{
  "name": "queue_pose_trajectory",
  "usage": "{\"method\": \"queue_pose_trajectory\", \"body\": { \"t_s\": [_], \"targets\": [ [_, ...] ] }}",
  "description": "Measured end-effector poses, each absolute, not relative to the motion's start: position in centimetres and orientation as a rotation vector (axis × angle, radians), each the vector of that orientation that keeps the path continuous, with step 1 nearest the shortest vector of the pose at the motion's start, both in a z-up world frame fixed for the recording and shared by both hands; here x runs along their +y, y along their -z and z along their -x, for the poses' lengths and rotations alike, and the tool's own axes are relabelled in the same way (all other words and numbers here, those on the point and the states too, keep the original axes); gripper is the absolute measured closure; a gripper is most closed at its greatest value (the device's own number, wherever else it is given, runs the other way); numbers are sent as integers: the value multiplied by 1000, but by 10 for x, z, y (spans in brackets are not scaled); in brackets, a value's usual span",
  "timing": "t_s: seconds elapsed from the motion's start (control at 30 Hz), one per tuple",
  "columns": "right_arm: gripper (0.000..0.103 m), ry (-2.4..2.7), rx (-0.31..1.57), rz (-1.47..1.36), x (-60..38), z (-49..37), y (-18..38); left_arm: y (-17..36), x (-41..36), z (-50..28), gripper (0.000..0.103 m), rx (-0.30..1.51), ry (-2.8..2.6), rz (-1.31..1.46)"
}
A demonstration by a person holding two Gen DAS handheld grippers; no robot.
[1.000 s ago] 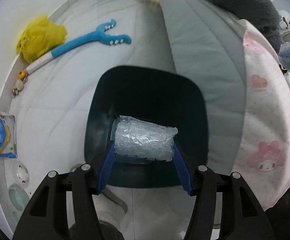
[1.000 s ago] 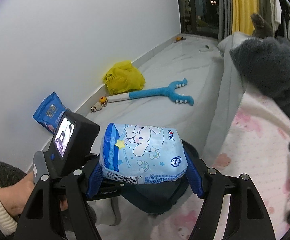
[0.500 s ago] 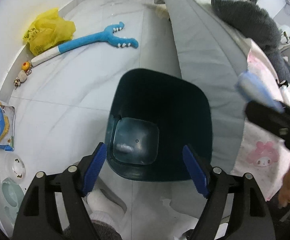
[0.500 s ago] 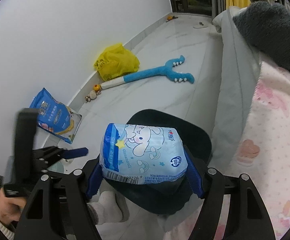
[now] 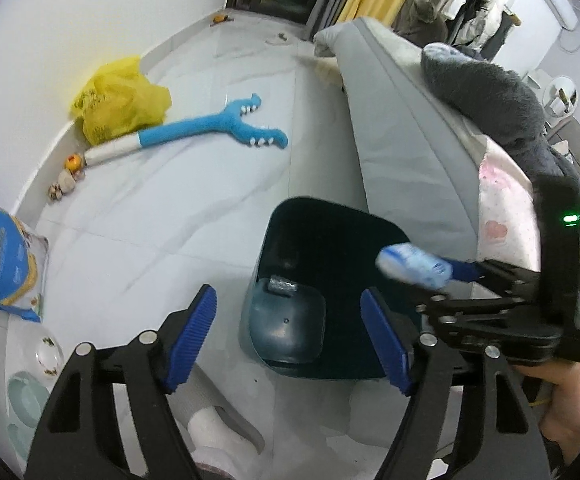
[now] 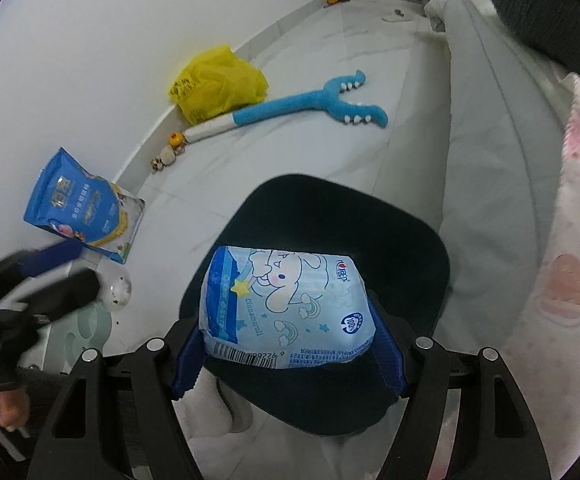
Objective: Collect trash
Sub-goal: 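Lower the blue tissue pack into the bin and open the right gripper, then move both grippers back over the bed toward the remaining trash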
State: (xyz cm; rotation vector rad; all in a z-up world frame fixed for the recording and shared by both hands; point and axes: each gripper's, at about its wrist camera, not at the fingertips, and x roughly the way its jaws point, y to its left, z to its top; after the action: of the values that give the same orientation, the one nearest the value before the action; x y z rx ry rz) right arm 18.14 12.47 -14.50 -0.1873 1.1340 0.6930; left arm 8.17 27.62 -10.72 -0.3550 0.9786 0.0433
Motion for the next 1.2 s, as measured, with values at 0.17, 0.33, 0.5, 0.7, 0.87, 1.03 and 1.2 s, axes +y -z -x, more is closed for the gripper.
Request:
{"method": "queue_pose_trajectory", "body": {
  "t_s": [0.17, 0.33, 0.5, 0.7, 0.87, 1.03, 1.2],
  "targets": [
    [31, -674, 1167, 202, 132, -184, 164, 89, 275, -75, 31, 927, -24, 340],
    [31, -655, 1208, 230, 139, -186, 185, 66, 274, -72, 35, 868, -16, 320],
    [31, -629, 1256, 261, 144, -189, 206, 51, 272, -67, 40, 819, -17, 288],
    [24, -586, 1290, 283, 145, -192, 220, 35, 269, -62, 40, 767, -2, 243],
    [16, -573, 1288, 282, 146, -191, 219, 23, 266, -57, 40, 723, 16, 237],
    [14, -608, 1263, 258, 144, -188, 206, 11, 263, -56, 40, 687, 19, 229],
    [13, -673, 1198, 231, 138, -181, 178, 1, 255, -57, 40, 661, 9, 207]
  ]
}}
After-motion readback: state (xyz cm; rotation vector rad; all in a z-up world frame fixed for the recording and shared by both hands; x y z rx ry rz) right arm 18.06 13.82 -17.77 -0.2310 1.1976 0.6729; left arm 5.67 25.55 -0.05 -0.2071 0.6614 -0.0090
